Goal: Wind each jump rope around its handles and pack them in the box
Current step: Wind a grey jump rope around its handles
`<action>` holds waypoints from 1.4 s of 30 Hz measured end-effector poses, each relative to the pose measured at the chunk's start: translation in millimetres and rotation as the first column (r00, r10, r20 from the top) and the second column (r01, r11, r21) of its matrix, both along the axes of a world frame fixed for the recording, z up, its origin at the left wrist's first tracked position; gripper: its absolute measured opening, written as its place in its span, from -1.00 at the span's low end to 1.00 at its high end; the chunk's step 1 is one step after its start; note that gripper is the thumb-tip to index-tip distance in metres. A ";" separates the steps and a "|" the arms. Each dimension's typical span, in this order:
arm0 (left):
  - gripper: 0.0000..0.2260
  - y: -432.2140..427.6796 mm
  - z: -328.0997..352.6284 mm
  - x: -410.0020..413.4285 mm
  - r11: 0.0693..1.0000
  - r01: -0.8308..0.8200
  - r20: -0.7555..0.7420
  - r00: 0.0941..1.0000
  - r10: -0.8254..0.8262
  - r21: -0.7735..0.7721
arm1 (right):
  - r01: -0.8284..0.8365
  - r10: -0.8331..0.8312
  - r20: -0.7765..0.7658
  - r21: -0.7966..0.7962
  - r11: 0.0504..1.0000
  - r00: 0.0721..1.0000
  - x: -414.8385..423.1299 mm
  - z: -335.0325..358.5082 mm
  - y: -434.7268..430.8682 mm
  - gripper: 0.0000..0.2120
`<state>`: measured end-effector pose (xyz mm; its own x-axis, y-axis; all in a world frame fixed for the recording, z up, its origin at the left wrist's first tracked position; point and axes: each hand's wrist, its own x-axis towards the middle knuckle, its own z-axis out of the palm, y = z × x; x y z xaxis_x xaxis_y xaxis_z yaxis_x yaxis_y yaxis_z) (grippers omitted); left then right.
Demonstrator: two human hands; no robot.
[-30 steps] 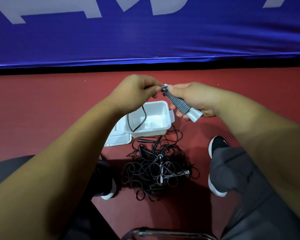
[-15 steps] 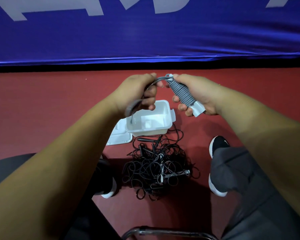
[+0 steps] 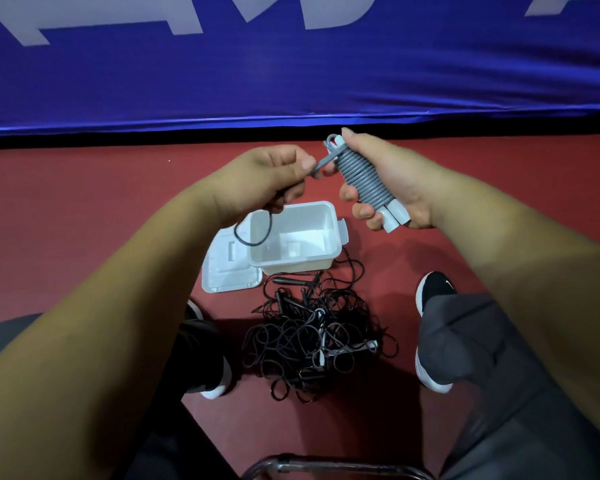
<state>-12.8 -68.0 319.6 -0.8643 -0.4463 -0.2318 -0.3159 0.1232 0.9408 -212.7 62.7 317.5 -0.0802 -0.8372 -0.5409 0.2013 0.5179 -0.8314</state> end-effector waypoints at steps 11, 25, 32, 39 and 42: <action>-0.73 -2.5 -4.2 3.1 0.841 0.174 0.351 0.936 0.020 -0.512 | -0.114 0.116 -0.054 0.044 0.993 0.992 11.6 -2.5 2.7 -0.51; -0.77 12.0 2.5 -0.9 0.963 0.131 0.124 0.987 -0.104 -0.234 | -0.583 0.555 0.194 0.147 0.799 0.809 17.0 0.9 15.5 -0.43; -0.77 17.7 3.7 -8.8 0.916 0.069 0.157 0.988 -0.007 -0.396 | -0.534 0.535 0.084 0.288 0.795 0.841 24.1 -12.6 11.4 -0.48; -0.76 6.7 -7.8 -14.0 0.660 0.119 0.136 0.990 -0.025 -0.742 | -0.350 0.387 -0.139 0.233 0.907 0.911 17.2 -21.2 5.7 -0.63; -0.79 6.3 -7.4 -14.6 0.573 0.172 0.170 0.984 -0.058 -0.801 | -0.240 0.282 -0.212 0.200 0.950 0.936 16.2 -31.0 1.4 -0.65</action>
<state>-27.4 -61.7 312.3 -0.9155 -0.3947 0.0780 -0.3370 0.8582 0.3873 -196.4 64.2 286.5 -0.0131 -0.7438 -0.6683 -0.1503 0.6622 -0.7341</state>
